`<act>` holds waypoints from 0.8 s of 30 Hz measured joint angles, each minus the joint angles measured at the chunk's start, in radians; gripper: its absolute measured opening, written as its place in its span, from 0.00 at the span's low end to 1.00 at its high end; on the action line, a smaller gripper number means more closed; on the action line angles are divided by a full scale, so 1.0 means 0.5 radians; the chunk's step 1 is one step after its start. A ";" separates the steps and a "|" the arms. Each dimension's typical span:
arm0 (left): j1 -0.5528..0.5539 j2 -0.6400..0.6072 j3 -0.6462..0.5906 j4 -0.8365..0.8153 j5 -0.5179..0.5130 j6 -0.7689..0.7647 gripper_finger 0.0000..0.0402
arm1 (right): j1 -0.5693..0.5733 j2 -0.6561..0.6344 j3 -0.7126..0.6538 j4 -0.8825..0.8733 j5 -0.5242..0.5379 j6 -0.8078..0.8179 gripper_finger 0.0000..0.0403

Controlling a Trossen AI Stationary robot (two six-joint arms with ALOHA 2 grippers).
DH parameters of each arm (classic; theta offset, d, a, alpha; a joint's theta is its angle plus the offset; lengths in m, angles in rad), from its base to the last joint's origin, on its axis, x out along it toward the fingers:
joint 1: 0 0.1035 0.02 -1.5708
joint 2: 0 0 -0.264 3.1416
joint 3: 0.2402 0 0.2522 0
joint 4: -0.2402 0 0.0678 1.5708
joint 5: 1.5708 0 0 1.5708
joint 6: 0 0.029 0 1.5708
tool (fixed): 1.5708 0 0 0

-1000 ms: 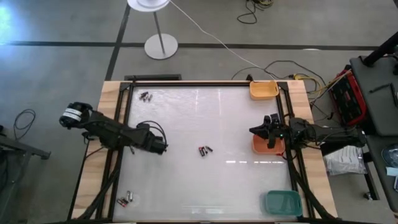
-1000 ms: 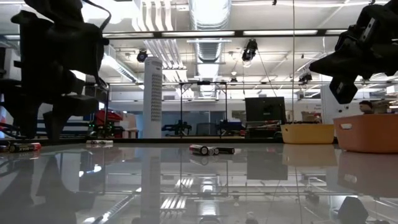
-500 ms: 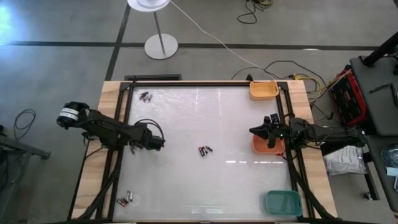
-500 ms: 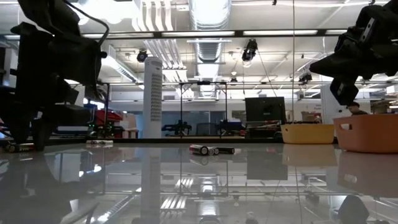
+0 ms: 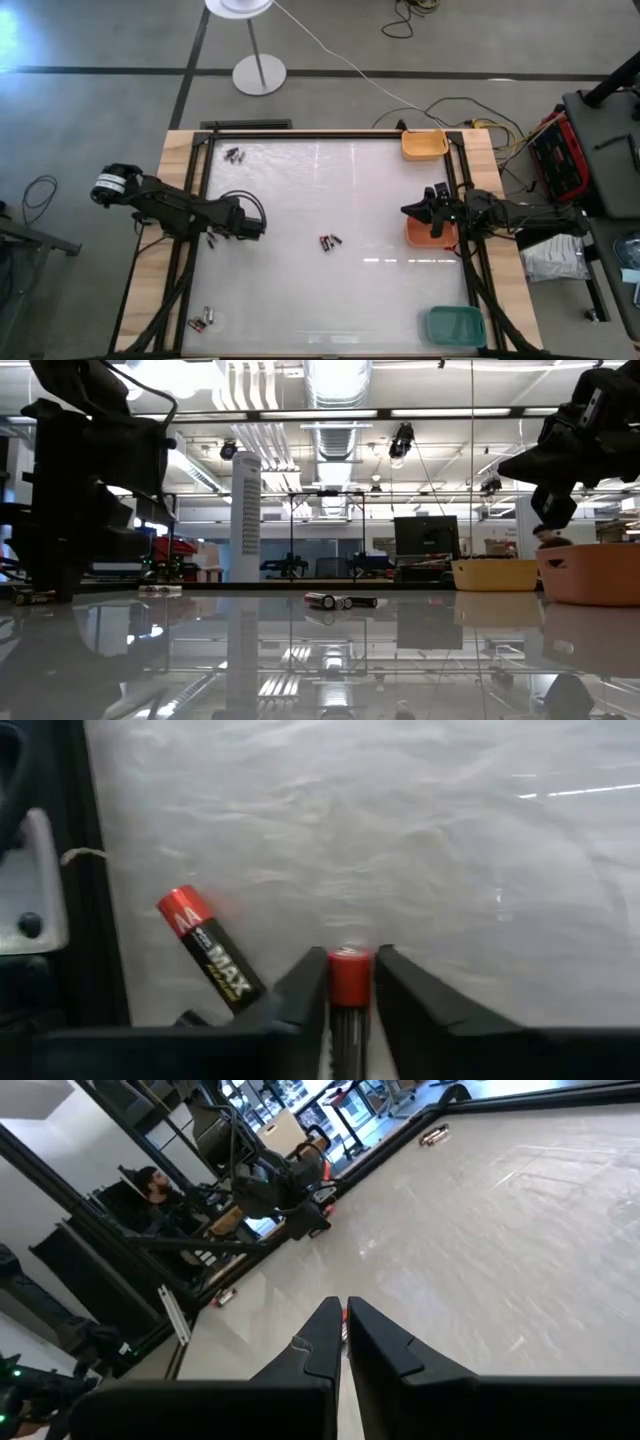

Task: Sort batteries
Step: Put the black-red battery into the orange bin

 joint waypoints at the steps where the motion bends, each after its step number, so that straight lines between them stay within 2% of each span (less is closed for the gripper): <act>1: -0.001 0.000 -0.006 0.006 0.000 0.015 0.08 | 0.000 0.000 0.000 0.001 0.001 0.006 0.03; 3: 0.001 -0.006 -0.036 0.036 -0.001 0.044 0.06 | 0.000 0.000 -0.001 0.010 0.007 0.042 0.03; 6: 0.002 -0.014 -0.066 0.069 -0.002 0.088 0.08 | 0.000 0.000 0.000 0.056 0.009 0.049 0.03; 10: -0.021 -0.038 0.011 0.039 -0.082 0.185 0.07 | 0.000 0.000 0.000 0.189 0.010 0.041 0.03; 12: -0.044 -0.083 0.096 0.178 -0.211 0.217 0.05 | -0.002 0.000 0.000 0.236 0.033 0.035 0.03; 15: -0.077 -0.190 0.184 0.316 -0.537 0.343 0.05 | -0.004 0.000 0.000 0.273 0.188 0.077 0.03; 18: -0.109 -0.265 0.207 0.772 -0.782 0.711 0.05 | 0.006 0.012 0.000 0.289 0.184 0.074 0.03; 20: -0.114 -0.316 0.191 1.163 -0.930 1.002 0.05 | 0.026 0.035 -0.004 0.398 0.079 0.002 0.03; 22: -0.106 -0.309 0.117 1.630 -0.971 1.296 0.05 | 0.077 0.094 -0.017 0.616 -0.001 -0.079 0.03; 24: -0.103 -0.266 0.021 2.231 -0.976 1.675 0.05 | 0.149 0.178 -0.025 0.812 0.005 -0.158 0.03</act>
